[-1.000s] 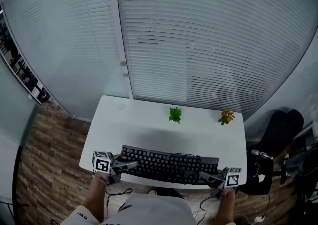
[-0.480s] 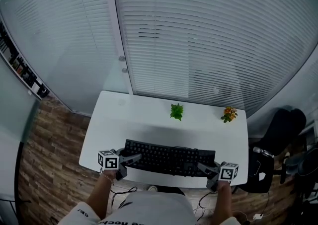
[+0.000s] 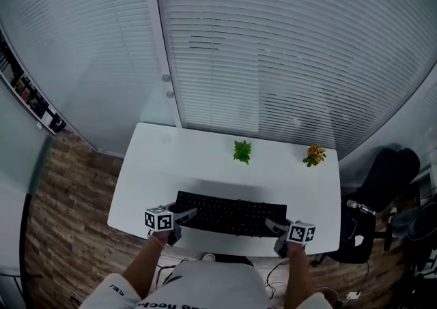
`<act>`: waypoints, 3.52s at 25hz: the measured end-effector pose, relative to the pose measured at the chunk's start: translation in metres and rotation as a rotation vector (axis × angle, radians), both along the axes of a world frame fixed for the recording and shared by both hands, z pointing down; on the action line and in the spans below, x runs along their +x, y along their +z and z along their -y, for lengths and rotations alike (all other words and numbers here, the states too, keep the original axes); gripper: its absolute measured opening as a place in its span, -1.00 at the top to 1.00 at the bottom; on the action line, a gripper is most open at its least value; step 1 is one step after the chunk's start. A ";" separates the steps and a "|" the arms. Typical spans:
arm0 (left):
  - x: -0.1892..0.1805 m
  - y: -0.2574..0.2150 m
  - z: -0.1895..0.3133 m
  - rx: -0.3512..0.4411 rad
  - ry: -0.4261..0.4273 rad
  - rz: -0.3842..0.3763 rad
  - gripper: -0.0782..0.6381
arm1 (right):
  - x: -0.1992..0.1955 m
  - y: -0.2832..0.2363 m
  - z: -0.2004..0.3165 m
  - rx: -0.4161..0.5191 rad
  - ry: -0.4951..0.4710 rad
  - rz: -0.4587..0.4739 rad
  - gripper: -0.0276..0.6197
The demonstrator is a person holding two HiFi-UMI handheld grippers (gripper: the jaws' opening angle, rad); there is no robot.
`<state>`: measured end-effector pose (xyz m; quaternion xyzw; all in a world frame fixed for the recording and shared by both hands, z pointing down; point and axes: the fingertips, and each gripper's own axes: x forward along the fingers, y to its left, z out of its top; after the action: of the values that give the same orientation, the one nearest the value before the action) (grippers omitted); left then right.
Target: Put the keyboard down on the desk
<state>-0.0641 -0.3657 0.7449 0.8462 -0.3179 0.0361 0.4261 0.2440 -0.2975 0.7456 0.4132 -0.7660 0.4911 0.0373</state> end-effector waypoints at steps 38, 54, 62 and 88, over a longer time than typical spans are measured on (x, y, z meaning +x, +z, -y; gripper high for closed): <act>-0.012 0.092 0.002 -0.049 -0.112 0.395 -0.35 | 0.016 0.106 0.000 -0.213 0.092 -0.346 -0.52; -0.022 0.081 -0.003 0.007 -0.126 0.490 -0.35 | 0.027 0.097 -0.004 -0.123 0.139 -0.540 -0.44; -0.007 -0.005 -0.004 0.219 -0.140 0.416 -0.06 | 0.015 0.025 0.002 0.138 0.124 -0.617 0.22; 0.045 -0.298 -0.075 0.800 -0.124 0.200 0.65 | -0.079 -0.256 -0.041 0.684 0.040 -0.592 0.80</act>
<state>-0.0193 -0.2912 0.4468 0.9166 -0.3971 -0.0339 0.0322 0.1646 -0.2570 0.4895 0.5390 -0.8325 0.0709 0.1068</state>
